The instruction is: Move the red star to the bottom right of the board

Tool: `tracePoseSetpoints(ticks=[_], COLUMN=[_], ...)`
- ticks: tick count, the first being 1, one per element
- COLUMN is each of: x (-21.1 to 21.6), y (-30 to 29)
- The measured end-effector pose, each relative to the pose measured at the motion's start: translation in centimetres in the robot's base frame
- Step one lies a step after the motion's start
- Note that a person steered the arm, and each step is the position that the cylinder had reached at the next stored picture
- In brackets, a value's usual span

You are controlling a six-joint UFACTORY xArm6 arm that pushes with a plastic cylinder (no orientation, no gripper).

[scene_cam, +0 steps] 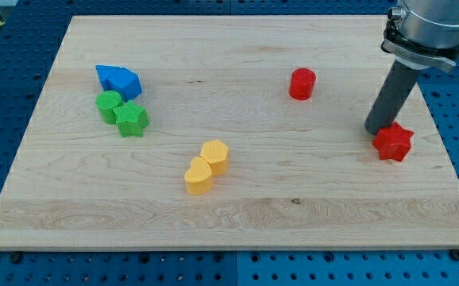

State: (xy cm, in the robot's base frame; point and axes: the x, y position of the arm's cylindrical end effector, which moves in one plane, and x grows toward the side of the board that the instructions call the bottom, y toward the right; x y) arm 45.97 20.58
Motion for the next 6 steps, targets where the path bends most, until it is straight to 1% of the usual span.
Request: tracePoseSetpoints(ticks=[1,3,4,6], x=[-0.9,-0.9,0.2,2.8], y=[0.0,0.4,1.8,1.4])
